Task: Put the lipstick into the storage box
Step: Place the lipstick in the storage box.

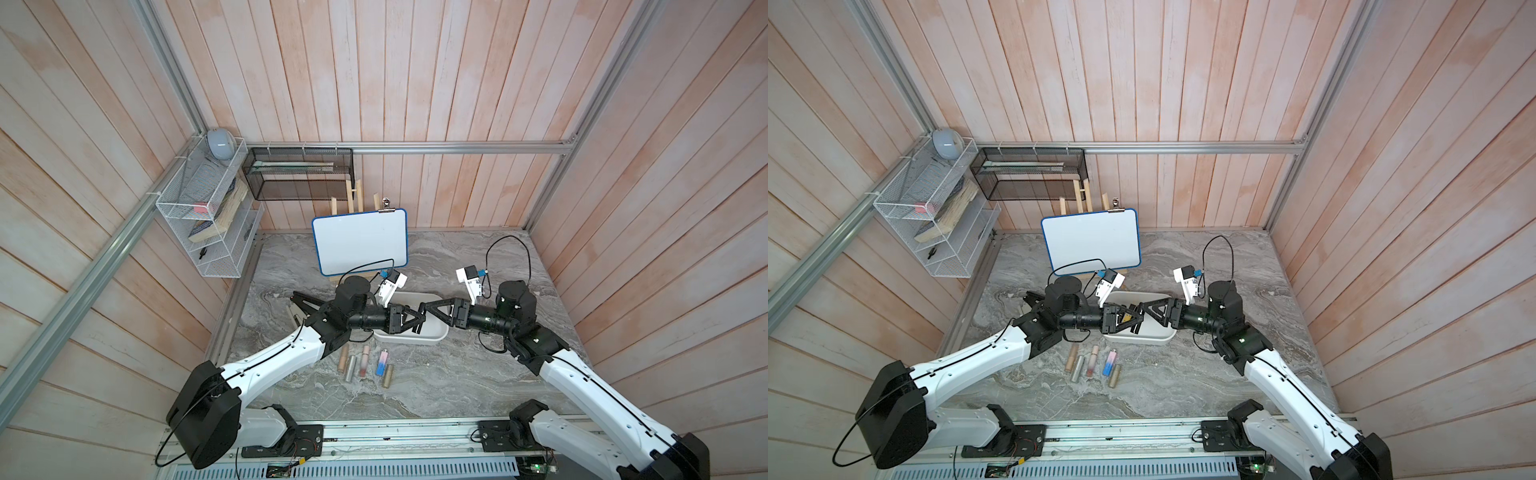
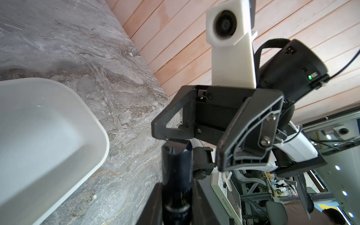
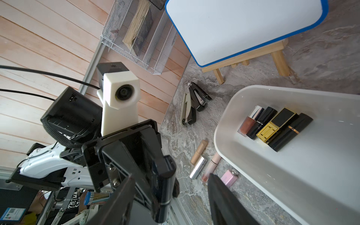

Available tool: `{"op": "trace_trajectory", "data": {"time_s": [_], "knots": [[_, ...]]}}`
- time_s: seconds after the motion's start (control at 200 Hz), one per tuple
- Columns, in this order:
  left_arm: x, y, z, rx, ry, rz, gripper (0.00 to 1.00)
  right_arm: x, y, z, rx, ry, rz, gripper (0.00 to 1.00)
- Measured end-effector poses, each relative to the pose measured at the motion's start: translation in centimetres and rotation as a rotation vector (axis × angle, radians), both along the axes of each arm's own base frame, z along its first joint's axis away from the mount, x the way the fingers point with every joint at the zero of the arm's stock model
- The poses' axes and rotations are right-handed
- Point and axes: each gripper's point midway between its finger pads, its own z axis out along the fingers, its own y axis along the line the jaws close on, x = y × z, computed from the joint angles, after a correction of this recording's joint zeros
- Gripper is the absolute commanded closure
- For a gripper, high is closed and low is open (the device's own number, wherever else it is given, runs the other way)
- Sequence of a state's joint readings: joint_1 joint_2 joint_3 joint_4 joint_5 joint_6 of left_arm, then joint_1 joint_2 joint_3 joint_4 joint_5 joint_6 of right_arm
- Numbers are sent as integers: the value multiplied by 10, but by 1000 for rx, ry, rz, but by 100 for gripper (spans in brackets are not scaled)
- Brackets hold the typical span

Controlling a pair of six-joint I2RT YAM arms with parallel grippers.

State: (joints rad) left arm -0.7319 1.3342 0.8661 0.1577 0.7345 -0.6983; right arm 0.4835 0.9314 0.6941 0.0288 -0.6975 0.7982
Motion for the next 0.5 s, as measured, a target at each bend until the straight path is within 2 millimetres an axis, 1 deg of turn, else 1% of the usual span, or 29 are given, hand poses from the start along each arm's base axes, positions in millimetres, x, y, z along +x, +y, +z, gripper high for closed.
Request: {"op": "trace_trajectory", "data": {"time_s": [0.125, 0.29, 0.5], "knots": [[-3, -4, -4, 2, 8, -18, 80, -2, 1, 2, 15, 3, 13, 40], [-4, -4, -3, -2, 6, -25, 80, -3, 3, 3, 34, 4, 23, 48], [-4, -4, -3, -3, 5, -25, 80, -9, 8, -5, 38, 26, 47, 56]]}}
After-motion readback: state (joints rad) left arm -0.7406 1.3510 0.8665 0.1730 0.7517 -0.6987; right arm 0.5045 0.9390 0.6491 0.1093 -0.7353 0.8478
